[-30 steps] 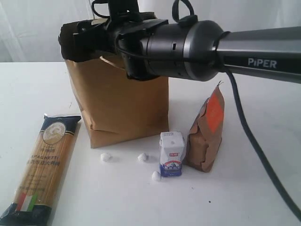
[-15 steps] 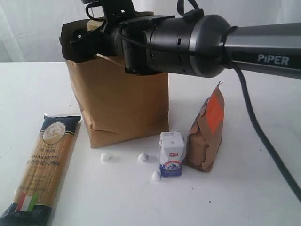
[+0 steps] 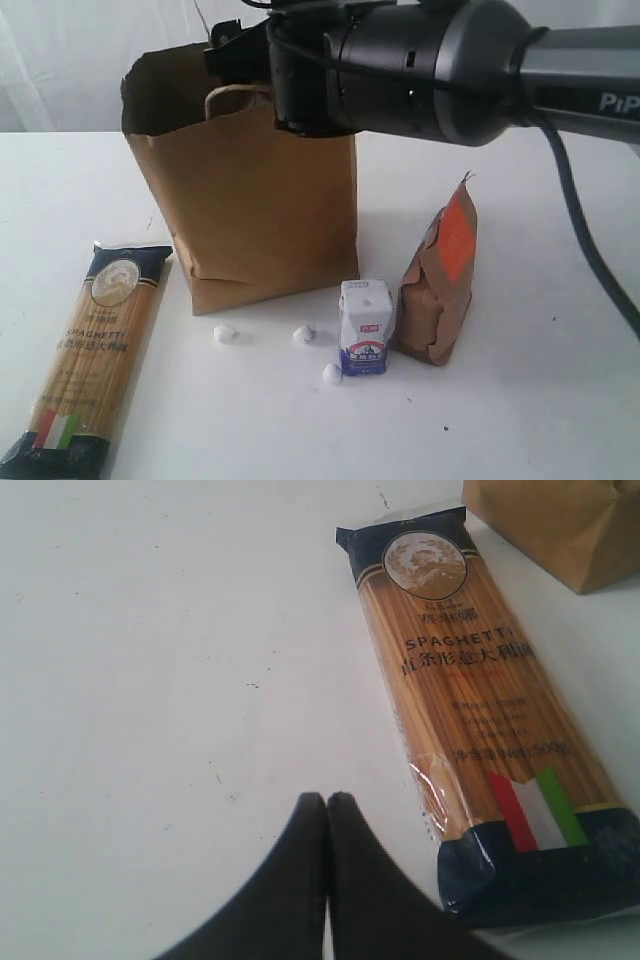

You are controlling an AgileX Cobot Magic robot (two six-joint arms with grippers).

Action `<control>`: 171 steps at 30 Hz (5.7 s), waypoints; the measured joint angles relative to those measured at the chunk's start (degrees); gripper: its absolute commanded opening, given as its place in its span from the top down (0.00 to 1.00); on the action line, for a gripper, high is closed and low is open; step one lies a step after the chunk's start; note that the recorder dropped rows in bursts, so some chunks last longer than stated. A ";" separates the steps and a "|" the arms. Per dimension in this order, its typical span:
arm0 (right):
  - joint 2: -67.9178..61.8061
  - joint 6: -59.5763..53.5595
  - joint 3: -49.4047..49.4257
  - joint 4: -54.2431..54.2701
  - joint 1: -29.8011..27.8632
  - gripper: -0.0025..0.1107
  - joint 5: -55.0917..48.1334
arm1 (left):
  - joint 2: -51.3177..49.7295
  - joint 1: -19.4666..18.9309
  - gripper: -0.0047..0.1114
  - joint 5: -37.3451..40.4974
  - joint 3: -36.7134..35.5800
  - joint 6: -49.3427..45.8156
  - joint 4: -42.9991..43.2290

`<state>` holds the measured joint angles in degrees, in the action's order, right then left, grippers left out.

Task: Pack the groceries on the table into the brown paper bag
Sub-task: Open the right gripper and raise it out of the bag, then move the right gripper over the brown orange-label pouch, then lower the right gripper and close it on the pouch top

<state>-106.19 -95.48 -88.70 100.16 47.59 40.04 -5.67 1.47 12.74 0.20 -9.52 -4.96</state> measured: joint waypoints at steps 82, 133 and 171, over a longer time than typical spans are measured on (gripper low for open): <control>20.98 -19.59 11.85 0.31 -37.31 0.98 8.70 | 0.00 0.00 0.96 0.22 0.00 0.00 0.00; 10.78 107.37 3.02 -102.94 -26.48 0.34 -109.63 | 0.00 0.00 0.96 0.22 0.00 0.00 0.00; 1.03 112.02 -5.99 -98.96 -26.37 0.35 -109.75 | 0.00 0.00 0.96 0.22 0.00 0.00 0.00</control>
<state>-105.16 16.54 -94.68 1.20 21.21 -69.71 -5.67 1.47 12.96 0.20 -9.52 -4.96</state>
